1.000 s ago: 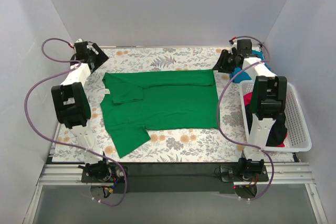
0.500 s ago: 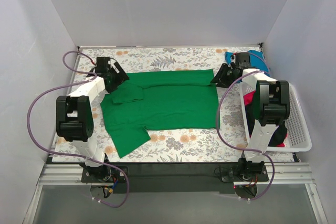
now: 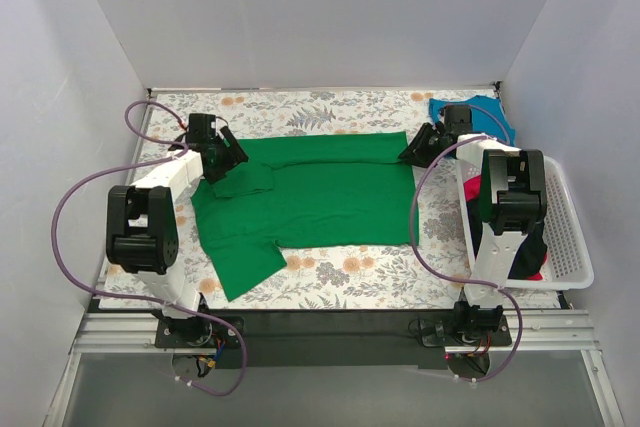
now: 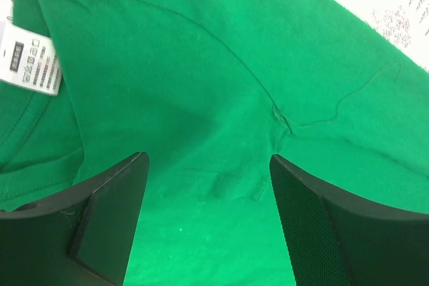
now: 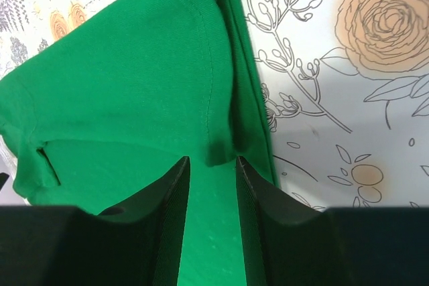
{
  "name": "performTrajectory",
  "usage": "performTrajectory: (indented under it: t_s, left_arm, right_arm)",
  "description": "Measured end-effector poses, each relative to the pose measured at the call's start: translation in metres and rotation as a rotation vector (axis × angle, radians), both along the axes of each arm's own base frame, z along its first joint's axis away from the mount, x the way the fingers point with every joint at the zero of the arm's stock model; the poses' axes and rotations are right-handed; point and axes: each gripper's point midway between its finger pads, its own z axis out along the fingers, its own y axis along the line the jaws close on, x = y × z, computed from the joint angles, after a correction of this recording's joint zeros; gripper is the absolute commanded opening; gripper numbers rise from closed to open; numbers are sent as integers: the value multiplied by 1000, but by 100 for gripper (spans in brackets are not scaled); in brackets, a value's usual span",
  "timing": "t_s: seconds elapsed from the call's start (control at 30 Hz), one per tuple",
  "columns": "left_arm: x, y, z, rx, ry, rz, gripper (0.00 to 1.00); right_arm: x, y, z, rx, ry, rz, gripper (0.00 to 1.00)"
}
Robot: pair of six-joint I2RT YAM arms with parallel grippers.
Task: Fold and stack the t-shirts
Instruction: Fold the tshirt
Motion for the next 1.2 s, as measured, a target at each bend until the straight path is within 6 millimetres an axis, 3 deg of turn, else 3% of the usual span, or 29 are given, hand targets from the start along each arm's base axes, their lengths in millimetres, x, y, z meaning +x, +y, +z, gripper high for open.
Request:
performTrajectory:
  t_s: [0.3,0.4,0.53,0.63,1.0,1.2]
  left_arm:
    - [17,4,-7,27,6,7,71]
    - [17,4,-16,34,25,6,71]
    - [16,6,-23,46,41,6,71]
    - [16,8,-23,55,41,8,70]
    - [11,15,-43,91,96,24,70]
    - [10,15,-43,94,106,27,70]
  right_arm:
    - [4,-1,-9,-7,-3,1,38]
    - [4,0,-10,-2,-9,9,33]
    - [4,0,-10,-11,-18,24,17]
    - [5,-1,-11,-23,-25,31,13]
    - [10,-11,-2,-108,-48,80,12]
    - [12,-18,4,-167,-52,112,23]
